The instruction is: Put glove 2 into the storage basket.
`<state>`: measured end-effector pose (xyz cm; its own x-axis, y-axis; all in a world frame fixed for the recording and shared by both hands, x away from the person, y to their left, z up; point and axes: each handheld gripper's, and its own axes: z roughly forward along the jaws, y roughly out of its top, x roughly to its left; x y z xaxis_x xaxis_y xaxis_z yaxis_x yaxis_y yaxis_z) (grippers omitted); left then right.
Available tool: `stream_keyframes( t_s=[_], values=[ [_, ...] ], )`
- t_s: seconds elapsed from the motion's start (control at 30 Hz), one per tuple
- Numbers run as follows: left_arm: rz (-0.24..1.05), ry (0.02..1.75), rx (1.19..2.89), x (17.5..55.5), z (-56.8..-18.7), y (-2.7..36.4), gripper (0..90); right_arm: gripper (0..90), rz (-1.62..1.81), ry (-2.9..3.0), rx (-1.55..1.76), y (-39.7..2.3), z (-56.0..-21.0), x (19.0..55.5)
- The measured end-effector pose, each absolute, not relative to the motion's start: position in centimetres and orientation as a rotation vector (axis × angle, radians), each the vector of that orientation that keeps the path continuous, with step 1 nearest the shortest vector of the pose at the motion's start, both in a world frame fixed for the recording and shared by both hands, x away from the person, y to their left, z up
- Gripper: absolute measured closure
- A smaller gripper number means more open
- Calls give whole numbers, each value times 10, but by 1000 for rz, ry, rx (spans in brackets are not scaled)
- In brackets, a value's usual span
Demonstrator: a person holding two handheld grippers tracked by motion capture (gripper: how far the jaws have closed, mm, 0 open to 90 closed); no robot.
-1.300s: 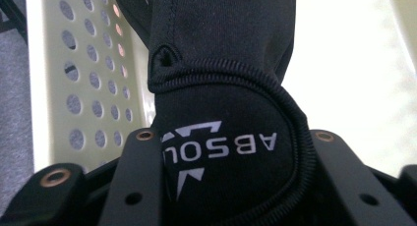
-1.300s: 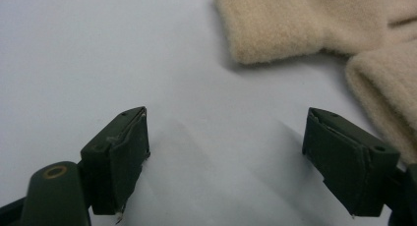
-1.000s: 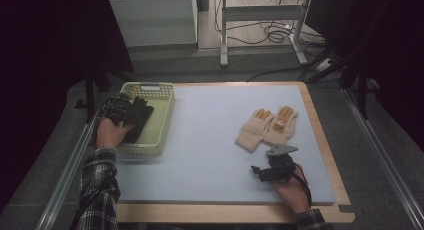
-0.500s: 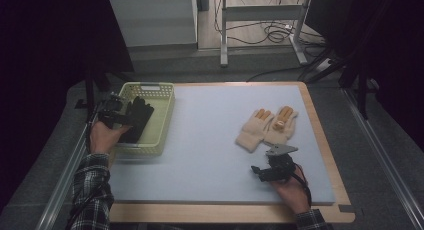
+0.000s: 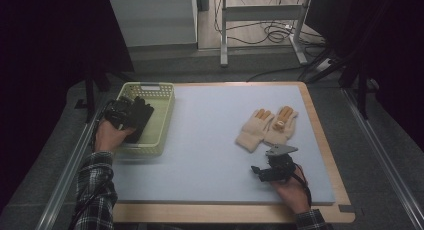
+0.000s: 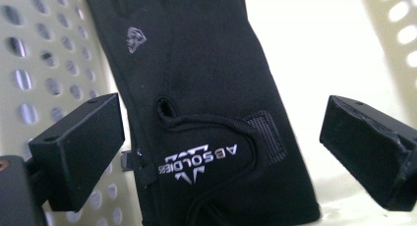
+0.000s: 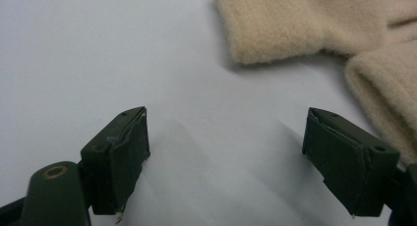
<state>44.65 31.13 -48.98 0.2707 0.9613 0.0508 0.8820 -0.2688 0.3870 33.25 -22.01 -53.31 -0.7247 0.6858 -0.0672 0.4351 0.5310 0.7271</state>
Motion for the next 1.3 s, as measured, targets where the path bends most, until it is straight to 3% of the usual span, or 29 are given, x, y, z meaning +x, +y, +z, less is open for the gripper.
stream_keyframes(
  t_s=[0.17, 0.27, 0.4, 0.83, 1.3],
  values=[
    [536, 1778, 2363, 456, -495, 312, 49, 174, 1013, 2429, 926, -220, -533, 333],
    [563, 1789, 2354, 455, -496, 316, 90, 174, 1013, 2430, 927, -220, -533, 333],
    [581, 1786, 2371, 454, -496, 313, 78, 174, 1013, 2430, 927, -220, -533, 333],
    [421, 1531, 2119, 426, -464, 304, 66, 174, 1013, 2430, 928, -220, -533, 333],
    [393, 1206, 2056, 381, -442, 253, 52, 174, 1011, 2428, 926, -220, -533, 332]
  ],
)
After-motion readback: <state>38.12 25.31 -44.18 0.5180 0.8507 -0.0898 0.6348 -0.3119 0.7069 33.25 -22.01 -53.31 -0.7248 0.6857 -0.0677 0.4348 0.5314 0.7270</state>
